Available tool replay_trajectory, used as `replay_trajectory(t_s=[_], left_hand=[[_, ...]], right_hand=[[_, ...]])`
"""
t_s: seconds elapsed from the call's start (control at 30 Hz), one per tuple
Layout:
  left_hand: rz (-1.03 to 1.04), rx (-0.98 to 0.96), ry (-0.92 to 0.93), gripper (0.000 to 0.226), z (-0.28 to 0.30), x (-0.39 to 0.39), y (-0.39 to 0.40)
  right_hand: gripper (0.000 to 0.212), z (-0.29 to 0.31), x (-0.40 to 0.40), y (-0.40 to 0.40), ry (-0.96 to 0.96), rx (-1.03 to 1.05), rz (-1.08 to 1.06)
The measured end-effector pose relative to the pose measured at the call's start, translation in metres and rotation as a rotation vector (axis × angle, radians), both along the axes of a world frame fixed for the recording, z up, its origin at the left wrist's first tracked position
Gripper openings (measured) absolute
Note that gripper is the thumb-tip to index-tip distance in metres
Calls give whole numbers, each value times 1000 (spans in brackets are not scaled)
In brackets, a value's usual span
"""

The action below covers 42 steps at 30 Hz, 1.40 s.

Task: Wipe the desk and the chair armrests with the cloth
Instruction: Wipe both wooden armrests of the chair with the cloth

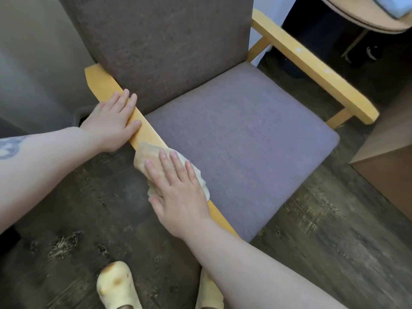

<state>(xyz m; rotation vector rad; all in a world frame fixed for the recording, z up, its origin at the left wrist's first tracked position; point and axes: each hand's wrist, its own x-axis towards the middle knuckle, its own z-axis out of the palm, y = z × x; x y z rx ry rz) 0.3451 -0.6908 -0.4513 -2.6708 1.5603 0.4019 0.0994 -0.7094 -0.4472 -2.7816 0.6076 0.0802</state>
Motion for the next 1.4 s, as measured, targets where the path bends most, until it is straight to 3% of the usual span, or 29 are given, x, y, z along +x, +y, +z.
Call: replay_trajectory(t_s=[0.23,0.43,0.63,0.83,1.0,1.17,1.27,1.4], left_hand=[[8,-29,16,71,-4,2,3],[91,17,45,91,1,15,7],[23,-69,41,61,3,31,13],[-34,-34,7,51,9,47,16],[-1,1,31,52,10,46,14],[25,4,49,52,12,43,13],[35,2,51,52,12,40,10],[46,2,43,52,11,40,10]], right_hand=[[67,3,-54,4,16,54,14],[65,1,-86,16,19,13,-54],[68,-3,8,-2,-38,5,-57],[67,-6,110,-23,18,-35,27],[66,4,43,-13,-49,89,43],[75,8,-63,8,1,21,-10],[77,6,-62,10,24,29,-50],[72,4,5,1,-13,60,-43]])
